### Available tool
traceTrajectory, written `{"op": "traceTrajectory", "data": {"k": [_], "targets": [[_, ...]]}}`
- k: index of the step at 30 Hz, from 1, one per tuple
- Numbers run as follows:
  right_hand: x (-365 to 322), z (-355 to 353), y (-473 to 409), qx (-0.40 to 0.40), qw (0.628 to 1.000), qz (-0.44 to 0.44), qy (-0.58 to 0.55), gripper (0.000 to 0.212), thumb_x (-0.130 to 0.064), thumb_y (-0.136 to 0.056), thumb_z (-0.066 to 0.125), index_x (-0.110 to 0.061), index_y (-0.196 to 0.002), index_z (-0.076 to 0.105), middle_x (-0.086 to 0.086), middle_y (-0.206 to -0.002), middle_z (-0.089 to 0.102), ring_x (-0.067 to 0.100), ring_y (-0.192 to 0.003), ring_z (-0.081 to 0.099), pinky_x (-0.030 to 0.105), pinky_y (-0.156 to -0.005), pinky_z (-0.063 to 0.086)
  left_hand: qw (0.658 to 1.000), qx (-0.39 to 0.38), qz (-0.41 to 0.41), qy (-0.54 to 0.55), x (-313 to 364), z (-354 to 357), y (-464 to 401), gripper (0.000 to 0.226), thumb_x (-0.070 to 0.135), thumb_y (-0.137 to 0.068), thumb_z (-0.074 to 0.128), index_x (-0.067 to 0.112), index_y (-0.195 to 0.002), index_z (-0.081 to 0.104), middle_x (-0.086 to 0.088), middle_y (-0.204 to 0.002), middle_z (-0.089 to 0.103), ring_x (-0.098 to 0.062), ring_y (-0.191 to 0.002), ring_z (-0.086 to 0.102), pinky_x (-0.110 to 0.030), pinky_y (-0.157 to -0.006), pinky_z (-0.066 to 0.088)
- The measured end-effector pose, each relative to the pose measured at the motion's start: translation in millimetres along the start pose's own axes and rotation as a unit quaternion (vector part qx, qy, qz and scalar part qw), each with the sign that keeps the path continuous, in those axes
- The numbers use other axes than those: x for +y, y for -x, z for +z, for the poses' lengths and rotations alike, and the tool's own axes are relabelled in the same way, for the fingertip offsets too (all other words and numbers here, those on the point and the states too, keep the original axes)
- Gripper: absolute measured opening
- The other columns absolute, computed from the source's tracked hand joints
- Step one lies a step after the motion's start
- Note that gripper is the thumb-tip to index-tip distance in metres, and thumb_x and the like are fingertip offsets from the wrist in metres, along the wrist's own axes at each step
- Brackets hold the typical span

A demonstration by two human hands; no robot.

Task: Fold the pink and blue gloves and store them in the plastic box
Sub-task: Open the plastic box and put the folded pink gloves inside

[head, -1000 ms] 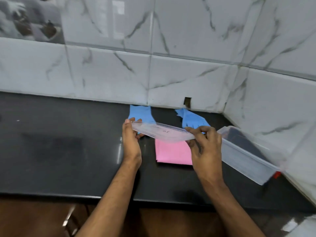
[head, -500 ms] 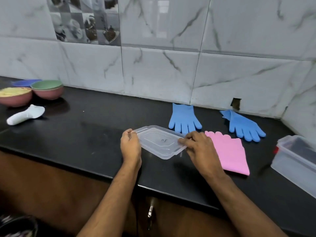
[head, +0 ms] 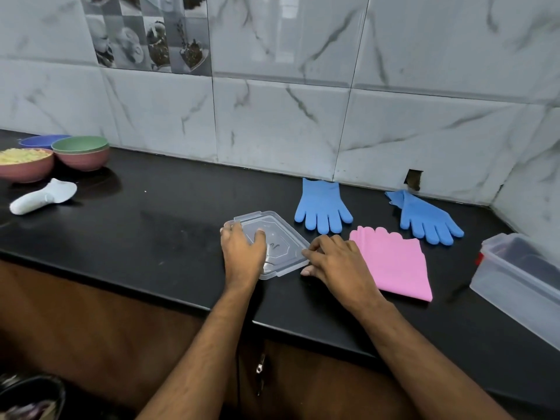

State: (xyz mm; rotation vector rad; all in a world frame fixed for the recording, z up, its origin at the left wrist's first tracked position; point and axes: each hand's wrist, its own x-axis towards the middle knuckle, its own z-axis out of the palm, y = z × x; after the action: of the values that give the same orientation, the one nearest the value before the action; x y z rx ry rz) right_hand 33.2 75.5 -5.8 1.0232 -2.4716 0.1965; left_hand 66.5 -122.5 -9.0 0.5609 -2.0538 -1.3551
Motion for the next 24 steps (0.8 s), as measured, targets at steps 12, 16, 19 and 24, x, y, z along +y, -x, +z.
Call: {"op": "traceTrajectory", "data": {"k": [12, 16, 19, 24], "targets": [[40, -32, 39, 0.177, 0.967, 0.183, -0.016, 0.036, -0.04, -0.102, 0.048, -0.018, -0.102, 0.076, 0.003, -0.108, 0.061, 0.023, -0.1, 0.055, 0.039, -0.085, 0.037, 0.942, -0.014, 0.316, -0.113, 33, 32, 56, 0.041, 0.012, -0.096, 0.061, 0.001, -0.135, 0.063, -0.014, -0.147, 0.058, -0.028, -0.147, 0.045, -0.046, -0.118, 0.04], [75, -43, 67, 0.174, 0.953, 0.246, -0.019, 0.036, -0.04, -0.104, 0.046, -0.018, -0.106, 0.074, 0.004, -0.108, 0.059, 0.023, -0.103, 0.053, 0.041, -0.089, 0.036, 0.904, -0.056, 0.396, -0.154, 49, 68, 82, 0.044, 0.015, -0.093, 0.064, 0.0, -0.134, 0.064, -0.016, -0.143, 0.062, -0.033, -0.141, 0.052, -0.045, -0.113, 0.044], [100, -50, 84, 0.165, 0.935, 0.312, -0.021, 0.034, -0.038, -0.104, 0.047, -0.018, -0.113, 0.072, 0.006, -0.111, 0.059, 0.025, -0.104, 0.052, 0.045, -0.091, 0.043, 0.901, -0.108, 0.38, -0.18, 58, 94, 89, 0.053, 0.021, -0.095, 0.063, -0.002, -0.143, 0.056, -0.018, -0.15, 0.056, -0.033, -0.145, 0.047, -0.045, -0.119, 0.04], [119, -49, 98, 0.109, 0.921, 0.37, -0.061, 0.039, -0.042, -0.104, 0.047, -0.017, -0.131, 0.061, 0.007, -0.124, 0.053, 0.022, -0.112, 0.053, 0.04, -0.099, 0.048, 0.921, -0.167, 0.276, -0.219, 65, 127, 87, 0.066, 0.041, -0.104, 0.051, 0.001, -0.154, 0.036, -0.017, -0.159, 0.041, -0.03, -0.148, 0.037, -0.039, -0.119, 0.031]]}}
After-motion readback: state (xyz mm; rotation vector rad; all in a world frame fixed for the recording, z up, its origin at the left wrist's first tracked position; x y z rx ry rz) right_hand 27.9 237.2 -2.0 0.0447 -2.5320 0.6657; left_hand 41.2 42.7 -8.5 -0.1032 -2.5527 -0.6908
